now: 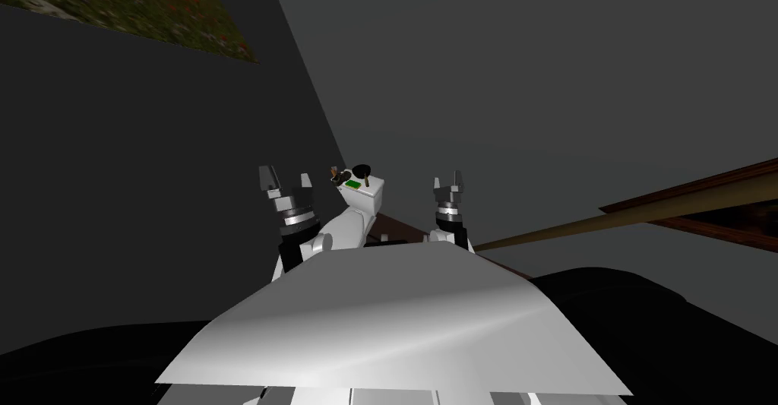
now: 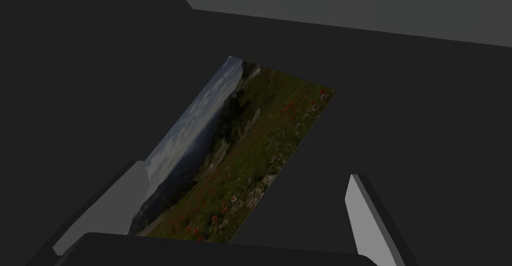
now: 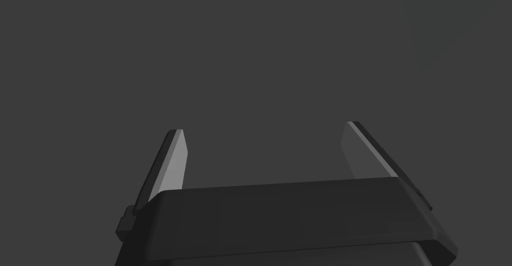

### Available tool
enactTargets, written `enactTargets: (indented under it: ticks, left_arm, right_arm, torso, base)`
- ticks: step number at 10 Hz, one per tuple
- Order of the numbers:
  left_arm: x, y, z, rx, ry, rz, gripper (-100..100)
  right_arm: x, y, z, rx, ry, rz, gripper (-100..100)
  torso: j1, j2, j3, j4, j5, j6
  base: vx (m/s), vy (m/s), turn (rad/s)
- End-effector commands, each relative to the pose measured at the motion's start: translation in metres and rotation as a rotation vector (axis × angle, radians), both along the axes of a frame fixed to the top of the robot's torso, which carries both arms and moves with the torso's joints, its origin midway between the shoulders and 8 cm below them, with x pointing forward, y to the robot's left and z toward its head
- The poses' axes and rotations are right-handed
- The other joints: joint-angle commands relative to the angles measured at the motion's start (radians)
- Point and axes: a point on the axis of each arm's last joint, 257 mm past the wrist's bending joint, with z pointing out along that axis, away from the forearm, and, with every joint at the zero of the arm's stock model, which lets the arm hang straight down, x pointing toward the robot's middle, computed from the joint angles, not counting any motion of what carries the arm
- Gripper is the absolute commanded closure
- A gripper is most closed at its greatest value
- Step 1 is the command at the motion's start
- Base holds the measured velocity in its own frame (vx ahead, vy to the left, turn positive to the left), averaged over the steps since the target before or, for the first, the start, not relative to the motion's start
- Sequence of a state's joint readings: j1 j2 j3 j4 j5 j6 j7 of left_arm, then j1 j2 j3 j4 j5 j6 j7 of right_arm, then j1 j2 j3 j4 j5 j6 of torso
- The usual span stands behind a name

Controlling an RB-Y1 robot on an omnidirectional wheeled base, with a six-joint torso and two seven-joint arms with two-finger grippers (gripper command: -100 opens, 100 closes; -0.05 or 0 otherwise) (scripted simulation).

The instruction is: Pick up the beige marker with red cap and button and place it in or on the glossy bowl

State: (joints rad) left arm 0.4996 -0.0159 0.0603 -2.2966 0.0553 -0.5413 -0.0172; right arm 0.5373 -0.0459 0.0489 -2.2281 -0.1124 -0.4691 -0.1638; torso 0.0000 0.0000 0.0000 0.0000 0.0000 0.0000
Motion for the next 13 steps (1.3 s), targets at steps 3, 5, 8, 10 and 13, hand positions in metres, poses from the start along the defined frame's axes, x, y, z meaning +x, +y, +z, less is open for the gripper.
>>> enactTargets:
  ticks: [3, 5, 8, 10, 13]
  left_arm:
    - [0.010, -0.010, -0.008, 0.093, 0.039, -0.022, -100]
    - [0.018, -0.016, -0.018, 0.154, 0.072, -0.026, -100]
    - [0.036, -0.023, -0.044, 0.277, 0.147, -0.010, -100]
    - [0.046, -0.024, -0.060, 0.334, 0.187, 0.007, -100]
    - [0.061, -0.026, -0.086, 0.417, 0.248, 0.038, -100]
  right_arm:
    - [0.000, 0.000, 0.000, 0.000, 0.000, 0.000, 0]
    - [0.000, 0.000, 0.000, 0.000, 0.000, 0.000, 0]
    - [0.000, 0.000, 0.000, 0.000, 0.000, 0.000, 0]
    - [0.000, 0.000, 0.000, 0.000, 0.000, 0.000, 0]
    - [0.000, 0.000, 0.000, 0.000, 0.000, 0.000, 0]
  torso:
    - [0.000, -0.001, 0.000, 0.000, 0.000, 0.000]
    - [-0.001, -0.001, -0.001, 0.000, 0.000, 0.000]
    - [-0.001, -0.002, -0.001, 0.000, 0.000, 0.000]
    - [-0.002, -0.004, -0.002, -0.001, 0.000, 0.000]
    - [-0.002, -0.003, -0.002, -0.001, -0.001, 0.000]
  base:
    - [0.010, -0.007, -0.016]
    - [0.018, -0.016, -0.025]
    - [0.034, -0.020, -0.046]
    - [0.049, -0.037, -0.056]
    - [0.043, -0.032, -0.046]
